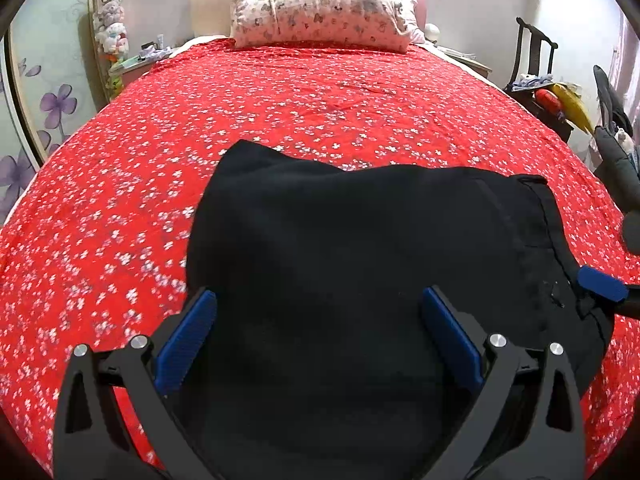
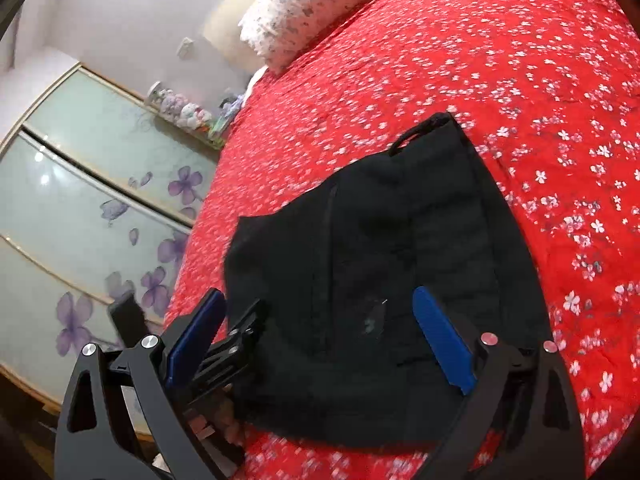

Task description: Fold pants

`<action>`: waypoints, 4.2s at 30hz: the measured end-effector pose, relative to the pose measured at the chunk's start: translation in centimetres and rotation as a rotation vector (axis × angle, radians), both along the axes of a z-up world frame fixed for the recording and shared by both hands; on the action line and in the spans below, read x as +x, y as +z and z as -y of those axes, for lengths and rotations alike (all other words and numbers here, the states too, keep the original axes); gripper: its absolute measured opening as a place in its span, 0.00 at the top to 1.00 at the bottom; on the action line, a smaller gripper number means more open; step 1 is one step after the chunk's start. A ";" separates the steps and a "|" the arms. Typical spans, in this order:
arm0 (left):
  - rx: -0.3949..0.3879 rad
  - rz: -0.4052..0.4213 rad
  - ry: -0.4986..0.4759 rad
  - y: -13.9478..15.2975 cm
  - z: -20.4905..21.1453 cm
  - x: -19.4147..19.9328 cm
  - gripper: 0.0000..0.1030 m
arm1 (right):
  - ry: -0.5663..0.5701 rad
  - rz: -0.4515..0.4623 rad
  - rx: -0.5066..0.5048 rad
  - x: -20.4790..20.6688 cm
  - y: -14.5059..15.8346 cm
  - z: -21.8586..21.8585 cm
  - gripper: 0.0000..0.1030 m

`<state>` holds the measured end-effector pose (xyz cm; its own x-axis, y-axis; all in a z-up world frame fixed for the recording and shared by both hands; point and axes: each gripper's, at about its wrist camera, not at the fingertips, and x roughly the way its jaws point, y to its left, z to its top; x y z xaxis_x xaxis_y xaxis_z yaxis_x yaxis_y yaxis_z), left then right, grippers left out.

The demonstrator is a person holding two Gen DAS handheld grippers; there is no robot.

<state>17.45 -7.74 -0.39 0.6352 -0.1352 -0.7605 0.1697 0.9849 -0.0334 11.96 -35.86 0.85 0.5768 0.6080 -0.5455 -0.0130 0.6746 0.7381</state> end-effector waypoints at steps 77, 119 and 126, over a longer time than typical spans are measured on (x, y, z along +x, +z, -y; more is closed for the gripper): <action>-0.389 -0.121 0.095 -1.4 -11.7 -1.2 0.02 | 0.099 -0.170 -0.013 1.3 -4.3 3.2 0.50; -0.679 -0.153 -0.084 -1.0 -9.2 3.3 0.90 | 0.068 0.027 0.095 1.0 -2.3 2.7 0.62; -0.710 0.020 -0.095 2.7 -8.6 1.8 0.91 | 0.040 0.149 0.167 1.1 -0.2 2.9 0.63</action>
<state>19.27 0.85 2.35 0.6087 -0.6489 -0.4565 0.2611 0.7072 -0.6571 13.06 -38.71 0.70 0.6173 0.7067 -0.3458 -0.1540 0.5396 0.8277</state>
